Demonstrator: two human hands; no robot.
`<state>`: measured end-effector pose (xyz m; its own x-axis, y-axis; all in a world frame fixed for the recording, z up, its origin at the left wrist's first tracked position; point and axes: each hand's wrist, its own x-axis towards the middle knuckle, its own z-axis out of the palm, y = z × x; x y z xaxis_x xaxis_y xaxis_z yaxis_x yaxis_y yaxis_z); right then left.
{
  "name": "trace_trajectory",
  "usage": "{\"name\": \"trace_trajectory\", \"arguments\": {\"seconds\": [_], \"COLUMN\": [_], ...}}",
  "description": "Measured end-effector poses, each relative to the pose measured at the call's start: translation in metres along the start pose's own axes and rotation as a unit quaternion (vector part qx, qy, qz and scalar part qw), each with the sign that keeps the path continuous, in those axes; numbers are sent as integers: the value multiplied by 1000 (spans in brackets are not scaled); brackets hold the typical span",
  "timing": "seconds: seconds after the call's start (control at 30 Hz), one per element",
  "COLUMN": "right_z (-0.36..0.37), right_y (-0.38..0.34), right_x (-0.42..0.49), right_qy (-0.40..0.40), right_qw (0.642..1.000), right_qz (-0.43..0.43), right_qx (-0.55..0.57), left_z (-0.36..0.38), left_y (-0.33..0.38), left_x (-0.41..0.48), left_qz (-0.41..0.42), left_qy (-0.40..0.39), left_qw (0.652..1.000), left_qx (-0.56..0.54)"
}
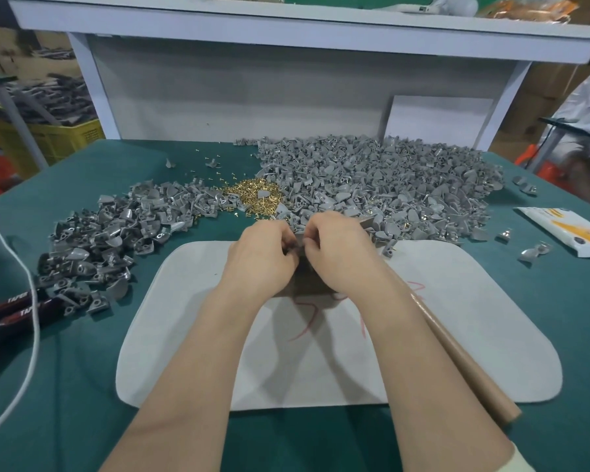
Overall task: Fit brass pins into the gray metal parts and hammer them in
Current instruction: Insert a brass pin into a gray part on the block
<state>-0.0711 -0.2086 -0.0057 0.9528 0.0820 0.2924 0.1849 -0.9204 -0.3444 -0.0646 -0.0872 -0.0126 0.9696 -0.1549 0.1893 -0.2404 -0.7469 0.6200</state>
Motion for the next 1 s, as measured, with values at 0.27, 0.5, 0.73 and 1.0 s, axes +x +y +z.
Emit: {"name": "trace_trajectory", "arguments": {"seconds": [0.27,0.5,0.73,1.0], "right_z": [1,2,-5,-5], "right_y": [-7,-2,6,6], "right_x": [-1,-1,-1,-2], "right_qy": [15,5,-8,-4], "right_qw": [997,1000,994,994], "right_qz": [-18,9,47,48], "right_qx": [-71,-10,100,102], "left_z": [-1,1,3,2], "left_y": [1,0,-3,-2], "left_x": [-1,0,1,0], "left_qz": [5,11,10,13], "left_qy": [9,20,26,26], "left_qw": [1000,1000,1000,1000], "left_qx": [12,3,-9,-6]}}
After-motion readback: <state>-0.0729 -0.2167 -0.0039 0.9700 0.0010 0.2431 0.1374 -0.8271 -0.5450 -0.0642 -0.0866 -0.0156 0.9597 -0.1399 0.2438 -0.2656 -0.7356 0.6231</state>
